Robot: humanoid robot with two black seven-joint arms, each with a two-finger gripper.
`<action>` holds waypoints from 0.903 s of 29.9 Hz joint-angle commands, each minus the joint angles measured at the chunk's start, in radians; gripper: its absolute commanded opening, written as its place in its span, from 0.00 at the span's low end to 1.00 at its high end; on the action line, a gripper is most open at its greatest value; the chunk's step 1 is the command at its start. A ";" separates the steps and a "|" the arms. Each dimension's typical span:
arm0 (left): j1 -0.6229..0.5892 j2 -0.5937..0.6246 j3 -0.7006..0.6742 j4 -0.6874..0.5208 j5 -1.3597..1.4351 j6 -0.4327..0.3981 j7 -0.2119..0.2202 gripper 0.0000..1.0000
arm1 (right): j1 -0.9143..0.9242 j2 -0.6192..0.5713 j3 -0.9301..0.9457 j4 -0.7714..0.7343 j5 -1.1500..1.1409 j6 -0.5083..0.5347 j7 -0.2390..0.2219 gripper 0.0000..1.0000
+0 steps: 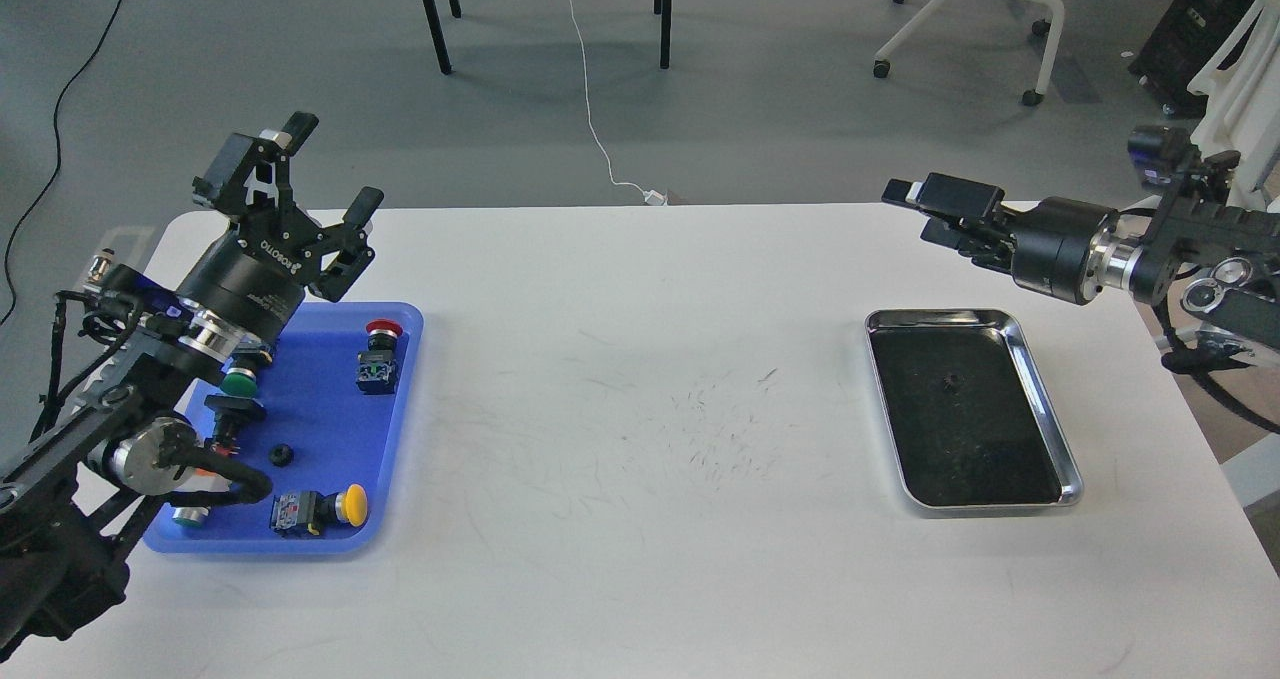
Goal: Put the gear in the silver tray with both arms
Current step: 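Lift the right gripper up out of the silver tray, then grasp another black gear in the blue tray with the left gripper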
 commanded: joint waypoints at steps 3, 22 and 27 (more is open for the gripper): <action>0.037 0.098 0.015 -0.119 0.323 -0.008 0.000 0.99 | -0.297 0.071 0.327 0.024 0.192 0.002 0.000 0.96; -0.190 0.519 0.478 -0.212 1.559 0.008 0.000 0.67 | -0.441 0.111 0.449 0.024 0.188 0.005 0.000 0.96; -0.231 0.510 0.569 -0.204 1.559 0.008 0.000 0.57 | -0.441 0.110 0.449 0.024 0.188 0.005 0.000 0.96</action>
